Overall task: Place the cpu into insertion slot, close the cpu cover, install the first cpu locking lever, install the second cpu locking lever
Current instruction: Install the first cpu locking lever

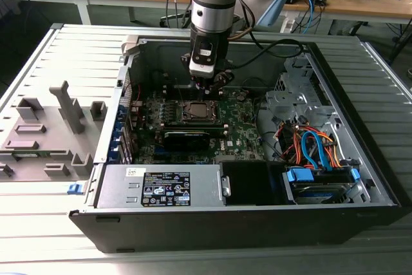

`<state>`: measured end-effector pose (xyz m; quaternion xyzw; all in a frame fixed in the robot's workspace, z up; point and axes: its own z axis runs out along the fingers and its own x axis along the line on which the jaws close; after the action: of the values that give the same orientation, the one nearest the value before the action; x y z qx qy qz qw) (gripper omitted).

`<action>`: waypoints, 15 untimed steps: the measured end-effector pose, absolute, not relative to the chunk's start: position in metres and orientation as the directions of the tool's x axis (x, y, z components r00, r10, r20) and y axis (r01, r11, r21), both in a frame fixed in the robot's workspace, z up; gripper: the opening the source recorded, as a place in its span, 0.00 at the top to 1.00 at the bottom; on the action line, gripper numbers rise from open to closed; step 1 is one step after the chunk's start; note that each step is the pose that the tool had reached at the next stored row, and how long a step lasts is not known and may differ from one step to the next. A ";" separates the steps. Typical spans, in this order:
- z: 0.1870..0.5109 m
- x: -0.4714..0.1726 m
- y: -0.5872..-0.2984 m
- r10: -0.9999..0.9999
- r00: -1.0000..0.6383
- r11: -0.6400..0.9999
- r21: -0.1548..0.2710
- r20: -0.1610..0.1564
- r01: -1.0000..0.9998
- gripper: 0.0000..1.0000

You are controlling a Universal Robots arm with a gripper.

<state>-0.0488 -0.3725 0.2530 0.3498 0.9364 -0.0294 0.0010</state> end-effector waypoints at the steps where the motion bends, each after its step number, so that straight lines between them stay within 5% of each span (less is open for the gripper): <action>1: 0.253 -0.049 -0.373 0.654 -0.756 0.755 -0.054 -0.022 0.654 0.89; 15: 0.253 -0.049 -0.373 0.629 -0.777 0.775 -0.054 -0.022 0.630 0.89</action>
<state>-0.0488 -0.3725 0.2530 0.3341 0.9421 -0.0294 0.0014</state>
